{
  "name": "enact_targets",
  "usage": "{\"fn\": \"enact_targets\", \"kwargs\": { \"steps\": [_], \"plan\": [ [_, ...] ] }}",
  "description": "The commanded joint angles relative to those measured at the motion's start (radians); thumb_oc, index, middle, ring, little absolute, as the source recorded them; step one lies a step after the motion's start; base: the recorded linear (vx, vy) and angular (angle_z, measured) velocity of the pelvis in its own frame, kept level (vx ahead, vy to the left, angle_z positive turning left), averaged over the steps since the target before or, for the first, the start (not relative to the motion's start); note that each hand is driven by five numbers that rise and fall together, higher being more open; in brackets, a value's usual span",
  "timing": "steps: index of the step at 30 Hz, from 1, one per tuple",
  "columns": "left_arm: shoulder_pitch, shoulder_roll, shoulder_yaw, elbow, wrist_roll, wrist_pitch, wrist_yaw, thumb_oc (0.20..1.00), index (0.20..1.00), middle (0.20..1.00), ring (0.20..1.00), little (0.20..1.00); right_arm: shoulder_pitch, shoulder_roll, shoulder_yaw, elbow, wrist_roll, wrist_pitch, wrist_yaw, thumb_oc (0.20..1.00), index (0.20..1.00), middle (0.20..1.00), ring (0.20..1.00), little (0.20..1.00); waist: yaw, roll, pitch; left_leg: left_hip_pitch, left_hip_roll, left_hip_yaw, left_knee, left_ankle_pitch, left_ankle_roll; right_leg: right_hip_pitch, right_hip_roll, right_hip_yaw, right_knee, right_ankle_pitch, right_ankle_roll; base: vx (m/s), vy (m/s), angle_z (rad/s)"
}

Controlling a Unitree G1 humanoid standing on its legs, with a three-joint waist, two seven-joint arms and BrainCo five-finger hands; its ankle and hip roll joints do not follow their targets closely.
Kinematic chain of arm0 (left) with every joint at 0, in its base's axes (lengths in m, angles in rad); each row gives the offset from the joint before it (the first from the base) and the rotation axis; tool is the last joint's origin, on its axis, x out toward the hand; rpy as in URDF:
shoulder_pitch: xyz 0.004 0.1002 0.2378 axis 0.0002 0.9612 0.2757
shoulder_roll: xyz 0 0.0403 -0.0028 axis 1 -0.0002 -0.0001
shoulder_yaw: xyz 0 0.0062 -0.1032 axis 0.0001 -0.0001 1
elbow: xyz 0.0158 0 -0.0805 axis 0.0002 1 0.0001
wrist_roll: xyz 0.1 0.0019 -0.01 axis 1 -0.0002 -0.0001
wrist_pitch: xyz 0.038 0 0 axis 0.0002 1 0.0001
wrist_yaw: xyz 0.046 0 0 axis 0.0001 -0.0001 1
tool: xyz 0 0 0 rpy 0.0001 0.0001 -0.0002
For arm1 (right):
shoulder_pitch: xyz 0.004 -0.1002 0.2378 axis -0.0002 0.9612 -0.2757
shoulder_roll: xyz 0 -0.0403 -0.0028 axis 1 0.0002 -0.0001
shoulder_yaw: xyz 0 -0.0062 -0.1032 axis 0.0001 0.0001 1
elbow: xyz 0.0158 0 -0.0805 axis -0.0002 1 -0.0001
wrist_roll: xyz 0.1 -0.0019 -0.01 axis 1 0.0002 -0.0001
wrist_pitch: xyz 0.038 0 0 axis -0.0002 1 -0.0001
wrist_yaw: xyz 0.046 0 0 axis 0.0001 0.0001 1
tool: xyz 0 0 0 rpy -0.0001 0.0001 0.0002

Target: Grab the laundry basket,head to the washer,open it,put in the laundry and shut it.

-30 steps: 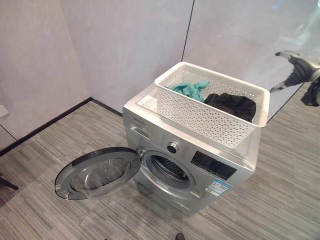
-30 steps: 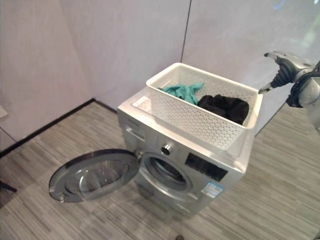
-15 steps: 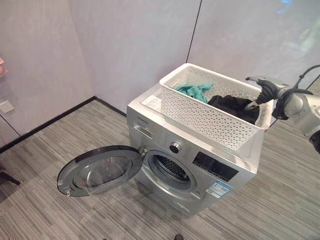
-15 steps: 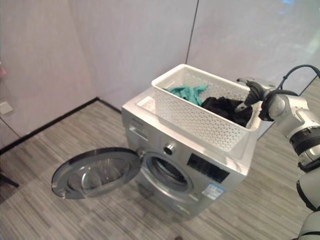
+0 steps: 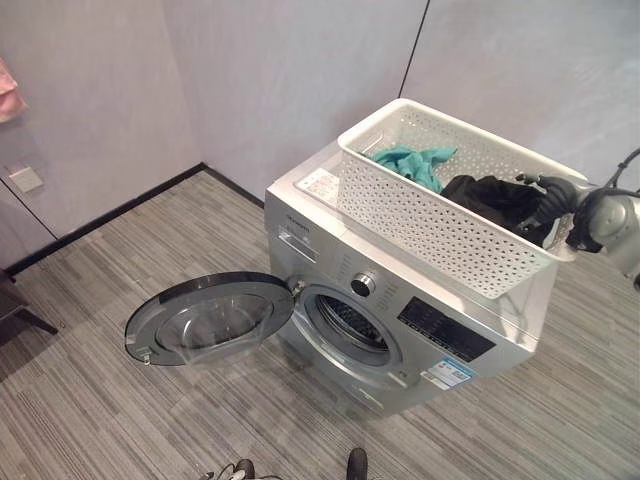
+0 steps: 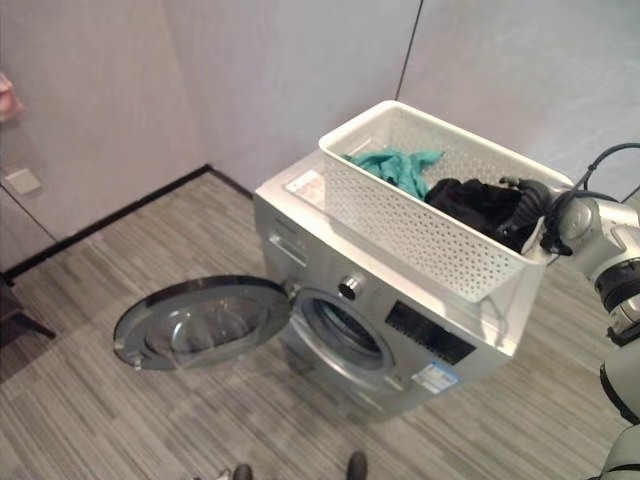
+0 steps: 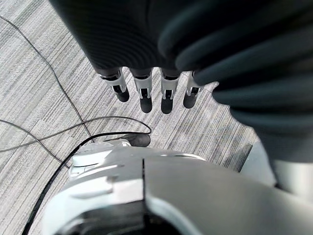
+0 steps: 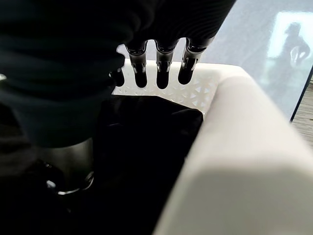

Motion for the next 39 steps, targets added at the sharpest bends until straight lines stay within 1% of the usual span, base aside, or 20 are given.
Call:
{"fn": "enact_targets", "kwargs": {
  "steps": [1,8,15,16,19,22,26,32,37,39],
  "plan": [
    [-0.052,-0.025,-0.060,0.008,-0.019,-0.023,-0.023,1.000,1.000,1.000,1.000,1.000,-0.050,0.009,0.072,0.057,0.014,0.011,0.013,1.000,1.000,1.000,1.000,1.000,0.029,-0.026,0.072,-0.057,-0.023,-0.079,0.006,0.008,-0.002,0.039,-0.007,-0.113,0.012,-0.156,0.029,-0.04,-0.010,0.11],
    [-0.067,-0.021,-0.085,-0.026,-0.041,-0.033,-0.013,1.000,1.000,1.000,1.000,1.000,-0.073,0.067,0.095,0.140,-0.005,0.019,0.030,1.000,1.000,1.000,1.000,1.000,0.041,-0.019,0.085,-0.088,-0.022,-0.086,0.006,0.019,-0.002,0.009,-0.008,-0.108,0.012,-0.149,0.027,-0.02,-0.004,0.03],
    [-0.068,-0.019,-0.070,0.016,-0.034,-0.024,-0.006,1.000,1.000,1.000,1.000,1.000,-0.185,0.065,0.129,0.176,-0.008,0.015,0.013,1.000,1.000,1.000,1.000,1.000,0.043,-0.028,0.071,-0.079,-0.021,-0.078,0.006,0.014,-0.002,0.013,-0.004,-0.101,0.012,-0.154,0.026,0.01,0.002,-0.01],
    [-0.066,-0.017,-0.067,0.033,-0.022,-0.021,-0.006,1.000,1.000,1.000,1.000,1.000,-0.225,0.059,0.144,0.181,0.000,0.013,0.002,1.000,1.000,1.000,1.000,1.000,0.043,-0.037,0.062,-0.067,-0.020,-0.074,0.006,0.009,-0.002,0.025,-0.001,-0.100,0.012,-0.157,0.025,0.05,0.004,-0.03],
    [-0.068,-0.011,-0.063,0.043,-0.009,-0.017,-0.008,1.000,1.000,1.000,1.000,1.000,-0.255,0.050,0.160,0.166,0.014,0.014,0.002,1.000,1.000,1.000,1.000,1.000,0.043,-0.051,0.051,-0.050,-0.018,-0.071,0.006,0.002,-0.002,0.040,0.002,-0.101,0.012,-0.162,0.024,0.05,-0.003,-0.01],
    [-0.071,-0.006,-0.061,0.032,-0.011,-0.018,-0.011,1.000,1.000,1.000,1.000,1.000,-0.245,0.048,0.167,0.146,0.028,0.019,0.018,1.000,1.000,1.000,1.000,1.000,0.050,-0.066,0.048,-0.039,-0.016,-0.076,0.006,-0.003,-0.001,0.054,0.004,-0.105,0.012,-0.167,0.023,0.03,-0.016,0.00],
    [-0.076,-0.003,-0.079,-0.007,-0.018,-0.023,-0.017,1.000,1.000,1.000,1.000,1.000,-0.203,0.059,0.179,0.151,0.010,0.027,0.053,1.000,1.000,1.000,1.000,1.000,0.060,-0.072,0.054,-0.039,-0.016,-0.083,0.006,-0.004,-0.001,0.056,0.006,-0.114,0.012,-0.169,0.023,0.00,0.000,0.00],
    [-0.076,-0.004,-0.083,-0.022,-0.033,-0.026,-0.019,1.000,1.000,1.000,1.000,1.000,-0.115,0.086,0.146,0.182,-0.025,0.030,0.067,1.000,1.000,1.000,1.000,1.000,0.071,-0.058,0.077,-0.061,-0.024,-0.097,0.006,0.005,0.001,0.041,0.000,-0.120,0.012,-0.163,0.026,-0.02,0.000,0.02],
    [-0.064,0.000,-0.066,-0.005,-0.035,-0.023,-0.014,1.000,1.000,1.000,1.000,1.000,-0.078,0.112,0.101,0.236,-0.044,0.036,0.059,1.000,1.000,1.000,1.000,1.000,0.075,-0.040,0.090,-0.077,-0.031,-0.101,0.006,0.011,0.003,0.026,-0.006,-0.117,0.012,-0.157,0.029,-0.02,0.001,0.01],
    [-0.057,0.004,-0.058,-0.002,-0.037,-0.022,-0.011,1.000,1.000,1.000,1.000,1.000,-0.059,0.132,0.071,0.277,-0.058,0.041,0.054,1.000,1.000,1.000,1.000,1.000,0.080,-0.027,0.095,-0.087,-0.034,-0.104,0.006,0.016,0.004,0.019,-0.010,-0.118,0.012,-0.154,0.030,0.00,0.000,0.00]
  ]
}}
